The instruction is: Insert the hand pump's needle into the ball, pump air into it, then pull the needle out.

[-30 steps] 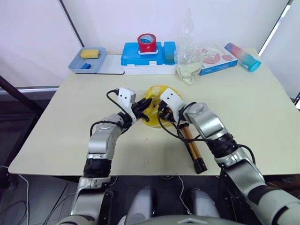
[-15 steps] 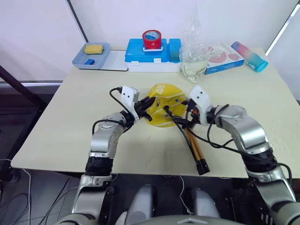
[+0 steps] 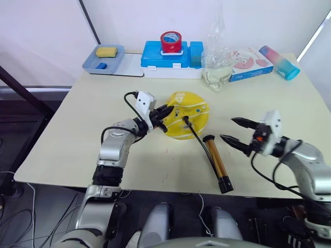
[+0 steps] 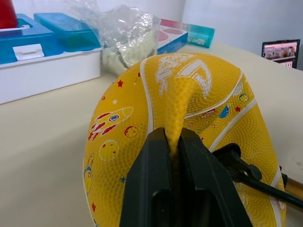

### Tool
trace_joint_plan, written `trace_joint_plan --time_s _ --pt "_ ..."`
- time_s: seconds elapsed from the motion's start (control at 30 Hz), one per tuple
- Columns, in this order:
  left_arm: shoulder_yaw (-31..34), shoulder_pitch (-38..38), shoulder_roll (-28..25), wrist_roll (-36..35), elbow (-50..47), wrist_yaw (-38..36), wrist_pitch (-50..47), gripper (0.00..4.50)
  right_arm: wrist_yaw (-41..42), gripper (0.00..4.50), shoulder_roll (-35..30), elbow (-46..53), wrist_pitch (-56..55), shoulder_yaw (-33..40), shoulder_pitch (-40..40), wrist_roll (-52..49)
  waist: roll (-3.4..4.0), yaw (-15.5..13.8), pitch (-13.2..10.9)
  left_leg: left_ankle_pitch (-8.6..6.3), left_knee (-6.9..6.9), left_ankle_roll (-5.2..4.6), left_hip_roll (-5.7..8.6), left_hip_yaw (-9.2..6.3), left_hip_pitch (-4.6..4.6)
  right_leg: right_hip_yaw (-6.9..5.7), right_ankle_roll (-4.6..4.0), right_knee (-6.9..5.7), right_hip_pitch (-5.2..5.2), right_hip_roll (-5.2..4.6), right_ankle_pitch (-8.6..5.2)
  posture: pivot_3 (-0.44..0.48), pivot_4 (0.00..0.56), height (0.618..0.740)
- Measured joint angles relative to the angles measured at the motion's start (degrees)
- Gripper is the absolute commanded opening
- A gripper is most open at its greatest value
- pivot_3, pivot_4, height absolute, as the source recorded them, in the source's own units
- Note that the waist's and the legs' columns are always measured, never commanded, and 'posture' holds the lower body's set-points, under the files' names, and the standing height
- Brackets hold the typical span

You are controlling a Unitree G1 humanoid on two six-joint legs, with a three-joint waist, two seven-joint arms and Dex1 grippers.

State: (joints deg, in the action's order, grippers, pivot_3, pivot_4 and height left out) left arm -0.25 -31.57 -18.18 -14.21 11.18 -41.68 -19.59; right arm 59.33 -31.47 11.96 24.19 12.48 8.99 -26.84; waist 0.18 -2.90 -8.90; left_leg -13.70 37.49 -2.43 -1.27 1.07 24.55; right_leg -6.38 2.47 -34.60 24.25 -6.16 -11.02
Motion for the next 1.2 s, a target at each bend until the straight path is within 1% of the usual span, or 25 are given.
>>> trace_joint_plan --time_s 0.07,0.23,0.33,0.43,0.5,0.67,0.7,0.73,0.9,0.93,0.97,1.0,1.1,1.2 --pt "-0.2 -0.6 -0.6 0.1 1.2 -0.8 0.9 0.0 3.6 4.44 -2.4 -1.2 -0.9 2.1 -1.3 -2.9 -0.04 0.1 0.0 0.0 0.0 0.0 -0.02 -0.03 -0.04 0.01 0.0 0.0 -0.01 0.01 0.0 0.0 0.15 0.739" --pt "-0.8 -2.1 -1.6 0.6 3.7 -3.4 2.7 0.0 9.8 4.44 -5.8 -5.3 -6.2 3.6 -3.7 -4.0 -0.06 -0.1 0.0 0.0 0.0 0.0 -0.02 0.01 -0.04 -0.01 -0.01 -0.02 -0.03 0.03 -0.01 0.0 0.15 0.739" --pt "-1.5 -3.6 -2.6 1.0 6.0 -5.1 4.3 0.0 13.6 4.44 -7.0 -10.1 -10.2 5.5 -5.0 -4.7 -0.1 -0.2 -0.1 0.0 0.0 0.0 0.01 0.05 -0.03 0.01 0.0 -0.01 -0.04 0.03 0.0 0.0 0.15 0.739" --pt "-1.9 -4.8 -3.1 1.4 8.1 -6.7 5.8 0.0 19.0 4.44 -8.2 -17.0 -16.3 8.4 -5.6 -5.2 -0.12 -0.2 -0.1 0.01 0.01 -0.01 0.01 0.12 -0.05 0.03 0.09 -0.01 -0.07 0.04 0.05 0.0 0.15 0.739" --pt "-2.1 -5.3 -3.6 1.6 8.7 -7.6 6.1 0.0 22.6 4.44 -9.6 -21.3 -20.7 9.0 -5.6 -5.2 -0.14 -0.2 -0.1 0.01 0.02 -0.01 0.01 0.11 -0.1 0.03 0.22 -0.02 -0.12 0.07 0.13 0.0 0.15 0.739" --pt "-2.0 -5.6 -4.2 1.4 8.2 -8.8 5.3 0.0 26.8 4.44 -12.0 -26.0 -23.4 11.0 -5.6 -6.0 -0.17 -0.1 -0.2 0.01 0.01 0.0 -0.01 0.12 -0.27 0.03 0.22 -0.02 -0.3 0.08 0.13 0.0 0.15 0.739" --pt "-2.0 -5.7 -4.3 1.1 8.2 -9.1 5.0 0.76 27.6 4.5 -12.6 -26.5 -23.4 11.3 -5.6 -6.6 -0.2 -0.1 -0.2 0.01 0.01 0.0 -0.01 0.12 -0.3 0.03 0.22 -0.02 -0.33 0.08 0.13 0.0 0.15 0.739" --pt "-2.0 -5.8 -4.5 1.1 8.1 -9.4 4.8 1.05 28.2 4.5 -12.9 -26.8 -23.4 11.5 -5.6 -6.9 -0.24 0.0 -0.3 0.01 0.01 0.0 -0.02 0.12 -0.32 0.03 0.22 -0.02 -0.35 0.08 0.13 0.0 0.15 0.739" --pt "-2.3 -5.8 -5.0 1.0 8.0 -10.9 3.0 3.41 30.3 4.5 -13.2 -27.7 -23.0 11.8 -5.9 -7.9 -0.39 0.1 -0.6 0.02 0.01 0.01 -0.02 0.13 -0.31 0.04 0.23 -0.03 -0.35 0.08 0.14 0.0 0.15 0.739" --pt "-2.3 -5.8 -5.1 0.8 7.8 -11.1 2.8 3.65 30.3 4.5 -13.2 -27.7 -23.0 11.8 -5.9 -8.1 -0.4 0.1 -0.6 0.02 0.01 0.01 -0.02 0.14 -0.31 0.05 0.23 -0.03 -0.35 0.08 0.14 0.0 0.15 0.739" --pt "-2.1 -5.6 -5.3 0.4 6.8 -11.6 2.2 4.09 30.4 4.5 -13.2 -27.7 -23.0 11.7 -5.9 -8.4 -0.41 0.1 -0.7 0.02 0.01 0.02 -0.02 0.14 -0.31 0.06 0.24 -0.03 -0.35 0.07 0.14 0.0 0.15 0.739" --pt "-2.1 -5.5 -5.4 0.3 6.6 -11.6 2.0 4.41 30.4 4.5 -13.2 -27.7 -23.0 11.7 -5.9 -8.4 -0.43 0.2 -0.8 0.03 0.01 0.03 -0.02 0.14 -0.31 0.06 0.24 -0.04 -0.35 0.08 0.14 0.0 0.15 0.739" --pt "-1.2 -3.5 -6.8 -1.8 3.1 -12.2 -0.2 4.41 30.4 4.5 -13.2 -27.6 -23.0 11.5 -6.2 -8.4 -0.48 0.6 -1.1 0.03 0.01 0.04 -0.03 0.14 -0.31 0.07 0.23 -0.08 -0.34 0.08 0.14 0.0 0.15 0.739" --pt "0.6 -0.9 -9.4 -4.6 -2.3 -13.3 -2.8 4.41 30.3 4.5 -13.2 -27.6 -23.0 11.2 -6.4 -8.4 -0.5 1.0 -1.4 0.05 0.01 0.07 -0.05 0.15 -0.32 0.15 0.23 -0.13 -0.32 0.1 0.14 0.0 0.15 0.739"
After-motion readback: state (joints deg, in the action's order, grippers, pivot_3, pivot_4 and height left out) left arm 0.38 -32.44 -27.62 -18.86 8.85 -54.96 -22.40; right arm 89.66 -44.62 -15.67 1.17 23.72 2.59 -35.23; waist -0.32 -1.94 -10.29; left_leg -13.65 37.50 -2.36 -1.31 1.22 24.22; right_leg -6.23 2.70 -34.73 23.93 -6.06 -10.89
